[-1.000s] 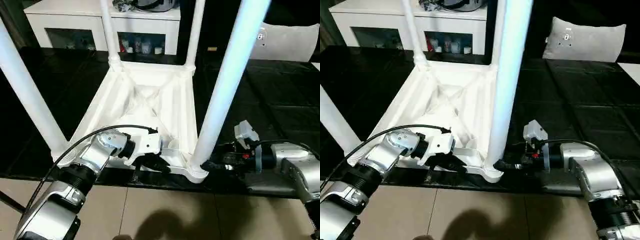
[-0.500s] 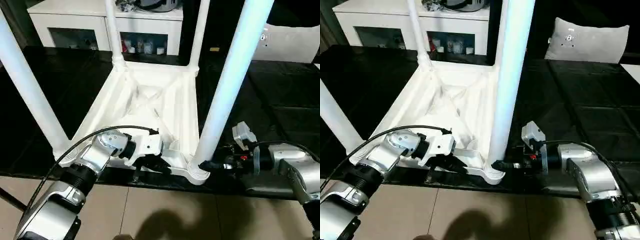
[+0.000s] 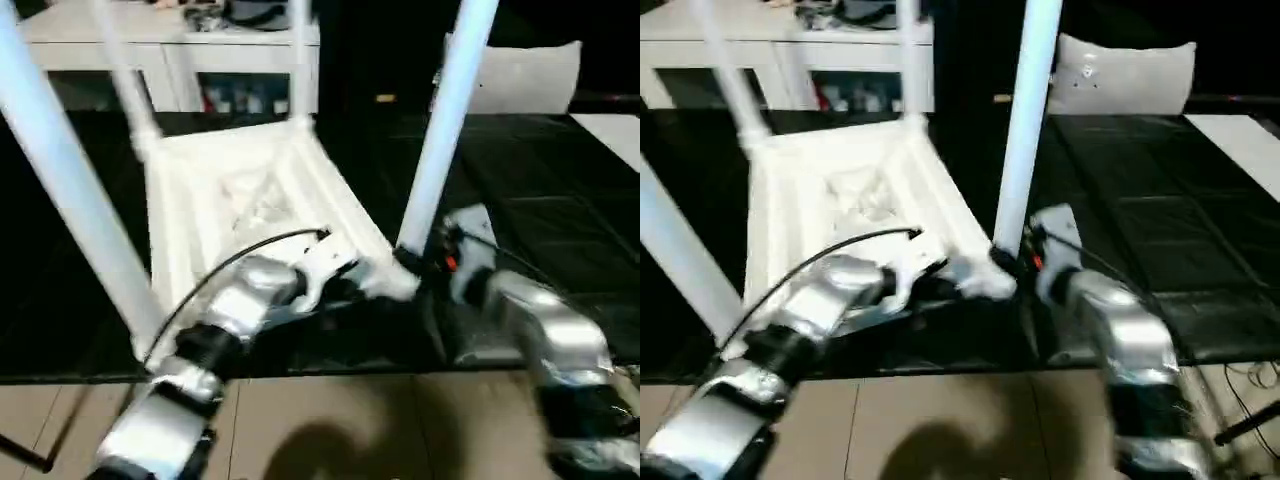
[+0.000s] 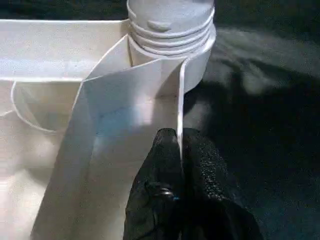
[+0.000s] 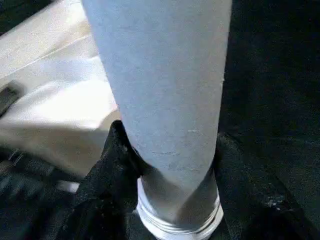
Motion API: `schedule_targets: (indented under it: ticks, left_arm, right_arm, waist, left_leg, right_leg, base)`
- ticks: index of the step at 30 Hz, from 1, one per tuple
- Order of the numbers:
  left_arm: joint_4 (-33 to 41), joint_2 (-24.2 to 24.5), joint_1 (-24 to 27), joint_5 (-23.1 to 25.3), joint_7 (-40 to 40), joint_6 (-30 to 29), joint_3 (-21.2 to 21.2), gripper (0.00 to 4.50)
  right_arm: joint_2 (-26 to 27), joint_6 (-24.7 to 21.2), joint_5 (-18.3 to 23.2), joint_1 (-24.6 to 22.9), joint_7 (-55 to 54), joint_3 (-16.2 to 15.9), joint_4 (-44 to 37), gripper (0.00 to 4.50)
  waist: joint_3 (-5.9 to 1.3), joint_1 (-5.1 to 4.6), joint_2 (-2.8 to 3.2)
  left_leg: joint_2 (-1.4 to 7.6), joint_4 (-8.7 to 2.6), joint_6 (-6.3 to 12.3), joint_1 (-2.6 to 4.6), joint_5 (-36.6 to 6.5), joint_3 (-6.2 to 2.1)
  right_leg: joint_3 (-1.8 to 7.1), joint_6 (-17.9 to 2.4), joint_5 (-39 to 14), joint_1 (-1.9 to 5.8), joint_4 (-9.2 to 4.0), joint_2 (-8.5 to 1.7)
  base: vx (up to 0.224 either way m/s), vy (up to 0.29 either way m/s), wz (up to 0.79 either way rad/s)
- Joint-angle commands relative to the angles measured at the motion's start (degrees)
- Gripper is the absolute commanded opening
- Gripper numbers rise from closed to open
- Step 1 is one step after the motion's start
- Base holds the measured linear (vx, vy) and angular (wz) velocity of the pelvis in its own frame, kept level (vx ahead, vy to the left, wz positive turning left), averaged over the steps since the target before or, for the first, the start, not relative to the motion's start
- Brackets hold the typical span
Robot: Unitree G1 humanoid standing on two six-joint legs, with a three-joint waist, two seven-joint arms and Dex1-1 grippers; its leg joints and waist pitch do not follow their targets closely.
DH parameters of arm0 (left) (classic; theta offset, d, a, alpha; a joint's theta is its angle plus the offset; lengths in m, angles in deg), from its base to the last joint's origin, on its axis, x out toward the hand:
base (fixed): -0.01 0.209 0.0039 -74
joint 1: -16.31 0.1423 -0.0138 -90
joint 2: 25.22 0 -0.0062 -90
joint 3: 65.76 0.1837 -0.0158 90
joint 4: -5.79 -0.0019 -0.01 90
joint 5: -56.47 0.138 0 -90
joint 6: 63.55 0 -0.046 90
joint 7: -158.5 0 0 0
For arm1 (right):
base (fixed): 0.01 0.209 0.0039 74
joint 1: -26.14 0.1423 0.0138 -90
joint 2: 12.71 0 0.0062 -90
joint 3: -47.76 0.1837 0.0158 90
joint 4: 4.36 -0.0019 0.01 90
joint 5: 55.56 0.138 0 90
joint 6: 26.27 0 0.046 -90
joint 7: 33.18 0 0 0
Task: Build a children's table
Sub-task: Rotate leg to tighten
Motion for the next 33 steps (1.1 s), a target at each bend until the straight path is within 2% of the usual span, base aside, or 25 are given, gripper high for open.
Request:
schedule_targets:
  ticks: [1, 2, 3, 5, 7, 9, 11, 14, 16, 18, 20, 21, 23, 24, 25, 26, 27, 28, 29, 32, 33]
  left_arm:
    - [0.90, -3.65, -2.16, -0.50, 4.55, -0.22, -0.69, 0.00]
    - [0.85, -3.85, -2.17, -0.37, 5.05, -0.06, -0.58, 0.00]
    - [0.85, -3.85, -2.17, -0.37, 5.05, -0.06, -0.58, 0.00]
    - [1.28, -4.11, -1.98, -0.53, 4.98, -0.24, -0.42, 0.00]
    - [1.72, -3.59, -1.73, -0.68, 4.25, 1.03, -0.24, 0.00]
    - [2.01, -3.06, -1.48, -1.21, 3.25, 1.58, -0.58, 0.00]
    - [2.26, -2.47, -1.20, -1.19, 2.58, 1.98, -0.58, 0.00]
    - [2.69, -0.13, -0.25, -0.49, -0.12, 4.56, 0.70, 0.00]
    - [2.98, 1.20, 0.27, -0.37, -1.42, 4.69, 1.00, 0.00]
    - [3.46, 2.59, 0.84, -0.43, -3.76, 5.85, 1.57, 0.00]
    - [4.59, 5.24, 1.80, -0.44, -8.60, 7.89, 2.91, 0.00]
    - [4.59, 5.24, 1.80, -0.44, -8.60, 7.89, 2.91, 0.00]
    - [4.63, 6.77, 2.10, -0.22, -11.24, 9.51, 3.78, 0.00]
    - [4.48, 7.79, 2.24, -0.27, -13.20, 11.00, 4.31, 0.00]
    - [4.28, 8.80, 2.34, -0.37, -15.19, 12.37, 4.78, 0.00]
    - [3.95, 9.94, 2.41, -0.44, -17.47, 14.28, 5.32, 0.00]
    - [3.94, 10.83, 2.50, -0.49, -19.44, 15.14, 5.81, 0.00]
    - [4.09, 11.67, 2.68, -0.70, -21.60, 16.19, 6.30, 0.00]
    - [4.40, 12.67, 2.96, -1.09, -24.31, 17.35, 6.84, 0.00]
    - [4.28, 13.52, 3.06, -1.48, -26.55, 18.38, 7.19, 0.00]
    - [4.26, 13.68, 3.06, -1.49, -26.92, 18.62, 7.31, 0.00]
  right_arm:
    - [3.33, 1.85, -0.77, 1.41, -4.55, -2.11, 3.74, 2.25]
    - [3.35, 2.70, -1.12, 1.44, -4.57, -2.49, 3.98, 2.45]
    - [3.35, 2.70, -1.12, 1.44, -4.57, -2.49, 3.98, 2.45]
    - [4.07, 3.07, -0.75, 1.35, -4.58, -2.07, 3.74, 2.76]
    - [4.16, 3.48, 0.34, 0.98, -2.74, -1.11, 2.48, 2.85]
    - [3.12, 4.62, 1.03, 0.57, -0.51, -0.81, 1.90, 3.08]
    - [1.90, 6.46, 1.28, 0.30, 1.46, -0.89, 2.16, 3.33]
    - [-1.95, 10.03, 1.96, -0.01, 6.61, -0.67, 3.76, 3.53]
    - [-4.22, 11.52, 2.36, -0.03, 9.66, -0.40, 4.45, 3.64]
    - [-6.77, 13.31, 1.81, -0.24, 13.23, -1.06, 4.63, 3.80]
    - [-11.28, 16.87, 0.28, -0.81, 19.67, -3.12, 4.88, 4.02]
    - [-11.28, 16.87, 0.28, -0.81, 19.67, -3.12, 4.88, 4.10]
    - [-13.15, 17.72, 1.06, -1.23, 24.18, -3.88, 4.29, 4.10]
    - [-14.48, 17.93, 2.17, -1.47, 27.65, -4.38, 3.91, 4.10]
    - [-15.89, 18.27, 3.34, -1.74, 31.36, -4.89, 3.41, 4.10]
    - [-17.42, 18.34, 4.48, -1.86, 35.30, -5.48, 3.20, 4.10]
    - [-18.46, 19.85, 4.40, -1.78, 37.45, -6.27, 3.90, 3.96]
    - [-19.29, 20.58, 4.44, -1.63, 39.37, -6.98, 4.63, 3.77]
    - [-20.17, 21.21, 4.54, -1.42, 41.59, -7.77, 5.51, 3.76]
    - [-20.69, 20.39, 5.42, -1.28, 44.54, -8.13, 5.71, 3.69]
    - [-20.74, 20.18, 5.56, -1.27, 44.95, -8.19, 5.69, 3.38]
  waist:
    - [-3.78, 0.20, -0.56]
    - [-3.94, 0.19, -0.37]
    - [-3.97, 0.11, -0.36]
    - [-4.22, 0.23, -0.38]
    - [-4.33, 0.28, -0.41]
    - [-4.25, 0.39, -0.48]
    - [-4.21, 0.45, -0.27]
    - [-4.19, 0.59, -0.39]
    - [-4.09, 0.57, -0.24]
    - [-4.08, 0.80, -0.31]
    - [-4.05, 1.24, -0.44]
    - [-4.03, 1.53, -0.43]
    - [-4.04, 1.81, -0.53]
    - [-3.95, 1.74, -0.79]
    - [-3.99, 1.99, -0.60]
    - [-3.99, 2.06, -0.77]
    - [-4.07, 2.32, -0.69]
    - [-3.98, 2.52, -0.93]
    - [-3.97, 2.78, -0.74]
    - [-3.98, 3.23, -0.69]
    - [-4.00, 3.41, -0.68]
  left_leg:
    - [0.11, -3.81, 1.89, -0.46, -11.28, -0.33]
    - [0.35, -3.88, 2.23, -0.55, -10.73, -0.39]
    - [0.48, -3.94, 2.52, -0.61, -10.32, -0.42]
    - [0.75, -3.88, 3.59, -0.84, -7.48, -0.35]
    - [0.85, -3.79, 4.44, -1.03, -5.44, -0.31]
    - [0.86, -3.75, 5.33, -1.07, -4.86, -0.15]
    - [0.89, -3.73, 5.48, -1.04, -5.14, -0.12]
    - [0.84, -3.73, 5.51, -1.05, -6.18, -0.08]
    - [0.99, -3.74, 5.66, -0.93, -7.15, 0.00]
    - [1.04, -3.72, 5.54, -0.91, -7.18, 0.00]
    - [1.20, -3.73, 5.62, -0.80, -7.17, 0.03]
    - [1.27, -3.73, 5.72, -0.72, -7.26, 0.08]
    - [1.18, -3.74, 5.72, -0.65, -7.48, 0.07]
    - [1.22, -3.78, 5.97, -0.71, -7.84, 0.13]
    - [1.32, -3.75, 6.15, -0.66, -8.02, 0.06]
    - [1.39, -3.76, 6.31, -0.70, -7.91, 0.10]
    - [1.49, -3.73, 6.53, -0.70, -7.30, 0.04]
    - [1.55, -3.72, 6.58, -0.75, -7.15, 0.09]
    - [1.62, -3.70, 6.44, -0.68, -7.20, 0.14]
    - [1.75, -3.74, 5.86, -0.55, -7.19, 0.20]
    - [1.79, -3.73, 5.72, -0.54, -7.32, 0.19]
  right_leg:
    - [1.68, -1.94, -30.01, 2.99, -5.99, -3.10]
    - [1.88, -2.63, -27.72, 3.13, -5.68, -3.15]
    - [2.04, -3.17, -26.25, 3.19, -5.45, -3.15]
    - [2.61, -5.88, -19.48, 3.42, -4.32, -3.14]
    - [2.82, -7.90, -14.95, 3.64, -3.59, -3.20]
    - [2.95, -9.44, -12.94, 3.81, -3.34, -3.32]
    - [2.99, -9.77, -13.38, 3.83, -3.38, -3.40]
    - [2.98, -9.69, -14.29, 3.90, -3.54, -3.42]
    - [3.06, -9.71, -14.63, 3.77, -3.60, -3.36]
    - [3.08, -9.87, -14.74, 3.82, -3.52, -3.38]
    - [3.16, -9.81, -15.18, 3.75, -3.48, -3.50]
    - [3.24, -9.84, -15.20, 3.69, -3.41, -3.54]
    - [3.18, -9.83, -15.78, 3.56, -3.37, -3.49]
    - [3.17, -9.72, -16.26, 3.61, -3.50, -3.44]
    - [3.19, -9.70, -16.46, 3.61, -3.46, -3.53]
    - [3.24, -9.68, -16.21, 3.64, -3.43, -3.53]
    - [3.29, -9.95, -15.16, 3.65, -3.15, -3.52]
    - [3.26, -10.01, -15.22, 3.56, -3.12, -3.58]
    - [3.29, -10.13, -15.53, 3.44, -3.07, -3.64]
    - [3.34, -10.72, -15.27, 3.33, -2.96, -3.63]
    - [3.32, -10.86, -15.20, 3.35, -2.89, -3.64]
  base:
    - [0.000, 0.000, 0.00]
    - [0.000, 0.000, 0.00]
    - [0.000, 0.000, 0.00]
    - [0.000, 0.000, 0.00]
    - [0.000, 0.000, 0.00]
    - [0.000, 0.000, 0.00]
    - [0.000, 0.000, 0.00]
    - [0.000, 0.000, 0.00]
    - [0.000, 0.000, 0.00]
    - [0.000, 0.000, 0.00]
    - [0.000, 0.000, 0.00]
    - [0.000, 0.000, 0.00]
    - [0.000, 0.000, 0.00]
    - [0.000, 0.000, 0.00]
    - [0.000, 0.000, 0.00]
    - [0.000, 0.000, 0.00]
    - [0.000, 0.000, 0.00]
    - [0.000, 0.000, 0.00]
    - [0.000, 0.000, 0.00]
    - [0.000, 0.000, 0.00]
    - [0.000, 0.000, 0.00]
